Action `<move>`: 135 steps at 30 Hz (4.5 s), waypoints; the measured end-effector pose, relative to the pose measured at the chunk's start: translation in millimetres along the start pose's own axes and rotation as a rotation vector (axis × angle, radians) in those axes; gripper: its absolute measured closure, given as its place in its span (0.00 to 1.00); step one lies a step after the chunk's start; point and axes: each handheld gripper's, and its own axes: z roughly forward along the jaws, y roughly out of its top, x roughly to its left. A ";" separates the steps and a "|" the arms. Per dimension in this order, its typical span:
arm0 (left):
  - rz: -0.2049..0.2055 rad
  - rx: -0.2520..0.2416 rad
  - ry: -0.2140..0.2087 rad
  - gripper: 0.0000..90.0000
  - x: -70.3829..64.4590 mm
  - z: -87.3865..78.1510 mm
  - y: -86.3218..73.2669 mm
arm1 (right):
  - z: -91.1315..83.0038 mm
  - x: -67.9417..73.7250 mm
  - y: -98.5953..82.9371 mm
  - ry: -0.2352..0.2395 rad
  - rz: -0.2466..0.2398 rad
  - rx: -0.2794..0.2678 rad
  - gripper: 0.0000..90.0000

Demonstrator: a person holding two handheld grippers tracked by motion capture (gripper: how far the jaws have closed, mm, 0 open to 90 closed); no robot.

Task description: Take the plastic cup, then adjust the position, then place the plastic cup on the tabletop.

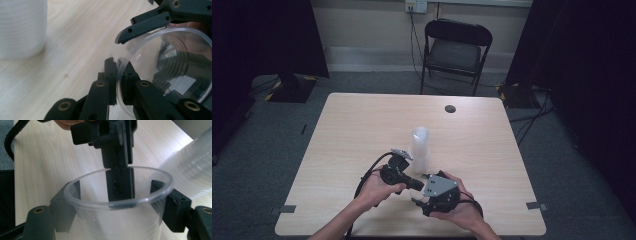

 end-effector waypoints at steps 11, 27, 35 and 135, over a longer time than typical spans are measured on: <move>0.000 0.010 -0.008 0.95 -0.2 4.7 1.2 | -1.0 2.6 1.0 -0.004 0.001 -0.006 0.31; 0.036 -0.050 0.021 0.91 -4.1 -1.5 -0.6 | -4.0 1.0 2.3 -0.015 0.032 -0.008 0.32; 0.050 -0.107 0.047 0.83 -4.7 -4.5 -1.6 | -7.7 -1.6 4.0 -0.026 0.056 -0.026 0.32; 0.082 -0.356 0.409 0.17 29.8 -71.0 -73.6 | -31.3 -130.7 -34.0 -0.271 0.545 -0.163 0.32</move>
